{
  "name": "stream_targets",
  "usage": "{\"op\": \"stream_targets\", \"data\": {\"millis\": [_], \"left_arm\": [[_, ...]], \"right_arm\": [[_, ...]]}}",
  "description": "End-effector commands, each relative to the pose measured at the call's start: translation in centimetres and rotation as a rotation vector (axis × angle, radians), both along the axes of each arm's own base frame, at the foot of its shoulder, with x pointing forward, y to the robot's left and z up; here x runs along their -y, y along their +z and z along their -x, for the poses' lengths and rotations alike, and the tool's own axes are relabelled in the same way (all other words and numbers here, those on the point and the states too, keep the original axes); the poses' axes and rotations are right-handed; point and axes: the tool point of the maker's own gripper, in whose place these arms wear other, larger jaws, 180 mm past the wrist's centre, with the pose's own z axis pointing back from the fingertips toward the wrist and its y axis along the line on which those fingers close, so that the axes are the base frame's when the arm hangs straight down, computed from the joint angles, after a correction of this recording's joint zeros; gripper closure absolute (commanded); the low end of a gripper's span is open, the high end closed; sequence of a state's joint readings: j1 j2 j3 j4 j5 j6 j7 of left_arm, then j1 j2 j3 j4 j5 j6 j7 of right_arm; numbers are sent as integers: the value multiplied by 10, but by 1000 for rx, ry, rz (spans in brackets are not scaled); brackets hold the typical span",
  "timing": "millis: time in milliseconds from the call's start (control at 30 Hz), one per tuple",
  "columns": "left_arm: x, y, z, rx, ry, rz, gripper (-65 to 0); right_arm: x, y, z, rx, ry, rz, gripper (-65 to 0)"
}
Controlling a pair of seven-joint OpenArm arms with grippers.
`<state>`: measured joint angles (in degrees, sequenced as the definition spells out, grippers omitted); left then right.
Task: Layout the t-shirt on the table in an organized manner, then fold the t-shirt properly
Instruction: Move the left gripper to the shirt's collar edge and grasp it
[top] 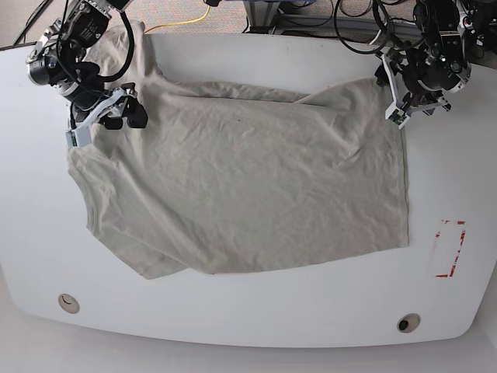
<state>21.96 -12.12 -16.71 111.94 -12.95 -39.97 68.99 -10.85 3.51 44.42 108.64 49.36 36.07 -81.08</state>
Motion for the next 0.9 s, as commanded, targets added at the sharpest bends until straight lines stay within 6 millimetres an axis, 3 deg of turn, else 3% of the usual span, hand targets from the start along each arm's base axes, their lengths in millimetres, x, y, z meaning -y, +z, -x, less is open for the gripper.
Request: {"op": "stream_targets", "data": {"millis": [0,433,867], "left_arm": [[0,6,-6,28,-9,1,-358],[21,-6,-1,-11,-63,33,-358],[18,-5,-2,-11,-59,27,-358]], "right_arm": [[3,9,-3,42,2,11,-380],[2,9,-2,39,4,10,-380],[3,8,-1,38,2,11,-380]]}}
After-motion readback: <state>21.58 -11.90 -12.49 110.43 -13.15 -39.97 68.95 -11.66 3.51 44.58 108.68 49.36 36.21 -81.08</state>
